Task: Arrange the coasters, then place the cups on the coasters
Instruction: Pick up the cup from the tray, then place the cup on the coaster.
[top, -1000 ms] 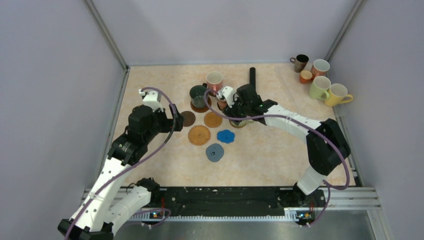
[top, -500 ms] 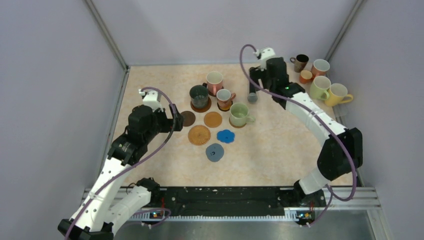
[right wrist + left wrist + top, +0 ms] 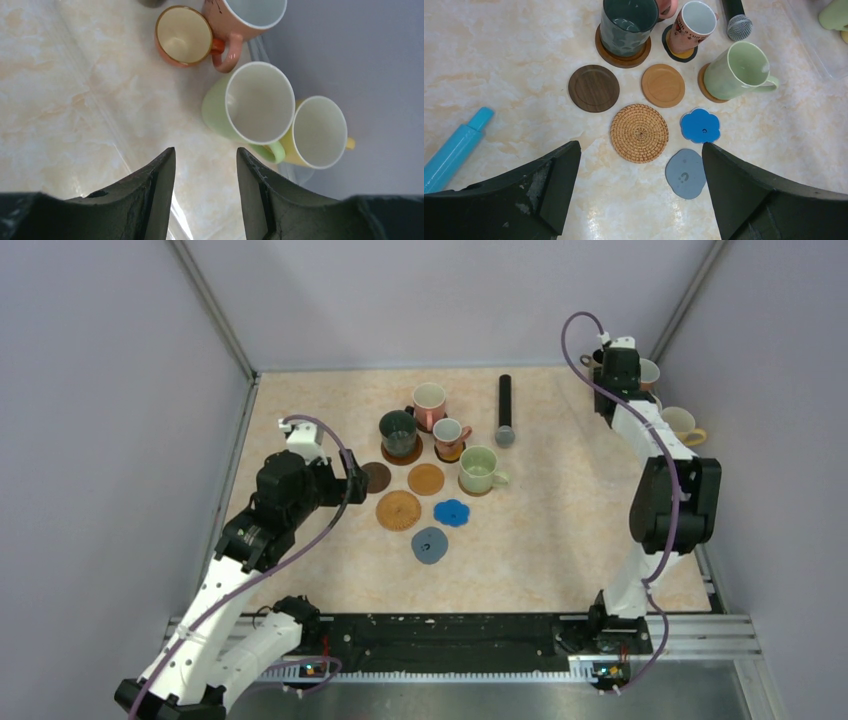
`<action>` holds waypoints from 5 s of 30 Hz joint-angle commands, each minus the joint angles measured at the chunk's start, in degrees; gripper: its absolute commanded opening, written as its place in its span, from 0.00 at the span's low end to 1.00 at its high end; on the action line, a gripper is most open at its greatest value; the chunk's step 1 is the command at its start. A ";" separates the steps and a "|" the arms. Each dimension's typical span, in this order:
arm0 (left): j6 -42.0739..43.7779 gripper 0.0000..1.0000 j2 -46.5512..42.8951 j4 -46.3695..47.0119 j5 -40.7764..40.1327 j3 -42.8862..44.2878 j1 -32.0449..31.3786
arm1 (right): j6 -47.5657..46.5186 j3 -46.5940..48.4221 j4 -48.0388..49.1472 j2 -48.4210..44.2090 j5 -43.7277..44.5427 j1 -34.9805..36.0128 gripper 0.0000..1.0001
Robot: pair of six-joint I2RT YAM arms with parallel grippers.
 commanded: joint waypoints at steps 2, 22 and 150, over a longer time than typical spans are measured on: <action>0.02 0.97 0.11 1.78 0.33 -0.09 -0.30 | -2.22 7.05 1.41 4.56 -3.81 -2.37 0.47; 0.11 0.97 1.39 1.58 0.26 0.18 -0.37 | -0.72 6.60 5.83 10.04 -0.75 -3.64 0.47; -4.05 0.98 -1.75 1.33 -10.92 -0.18 0.31 | 4.18 -5.58 -0.91 -28.14 -27.38 47.18 0.00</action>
